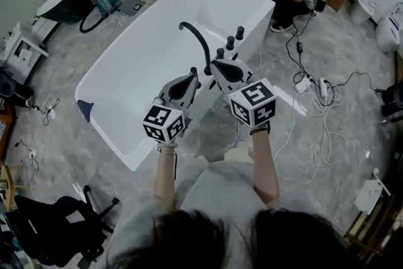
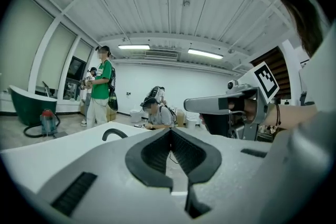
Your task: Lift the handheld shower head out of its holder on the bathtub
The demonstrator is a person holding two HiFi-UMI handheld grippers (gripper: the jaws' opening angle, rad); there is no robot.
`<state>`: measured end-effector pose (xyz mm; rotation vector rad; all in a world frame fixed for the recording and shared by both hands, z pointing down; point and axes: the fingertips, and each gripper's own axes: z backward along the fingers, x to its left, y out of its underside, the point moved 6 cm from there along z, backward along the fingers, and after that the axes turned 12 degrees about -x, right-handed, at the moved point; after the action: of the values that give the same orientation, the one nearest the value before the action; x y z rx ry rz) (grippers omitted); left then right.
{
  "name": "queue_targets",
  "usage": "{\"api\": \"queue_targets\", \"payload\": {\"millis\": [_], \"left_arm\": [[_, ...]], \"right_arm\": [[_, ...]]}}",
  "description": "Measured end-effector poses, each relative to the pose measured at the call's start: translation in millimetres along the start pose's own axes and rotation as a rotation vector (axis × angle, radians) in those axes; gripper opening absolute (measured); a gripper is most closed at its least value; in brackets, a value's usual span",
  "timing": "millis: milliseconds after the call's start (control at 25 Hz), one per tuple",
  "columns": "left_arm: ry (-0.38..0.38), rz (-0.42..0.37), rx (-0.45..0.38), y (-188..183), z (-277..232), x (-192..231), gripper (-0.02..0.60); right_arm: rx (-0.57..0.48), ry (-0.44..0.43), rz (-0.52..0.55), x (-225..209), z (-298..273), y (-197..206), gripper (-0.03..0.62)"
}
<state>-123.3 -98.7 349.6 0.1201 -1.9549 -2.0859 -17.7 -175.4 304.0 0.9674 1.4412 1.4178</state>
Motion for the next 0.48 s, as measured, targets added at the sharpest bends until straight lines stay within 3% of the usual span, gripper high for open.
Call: {"api": "queue_targets", "payload": {"millis": [480], "left_arm": [[-0.267, 0.019, -0.045, 15.4, -17.8, -3.4, 0.006]], "right_arm": [[0.045, -0.179, -0.008, -49.1, -22.3, 13.3, 0.0]]}}
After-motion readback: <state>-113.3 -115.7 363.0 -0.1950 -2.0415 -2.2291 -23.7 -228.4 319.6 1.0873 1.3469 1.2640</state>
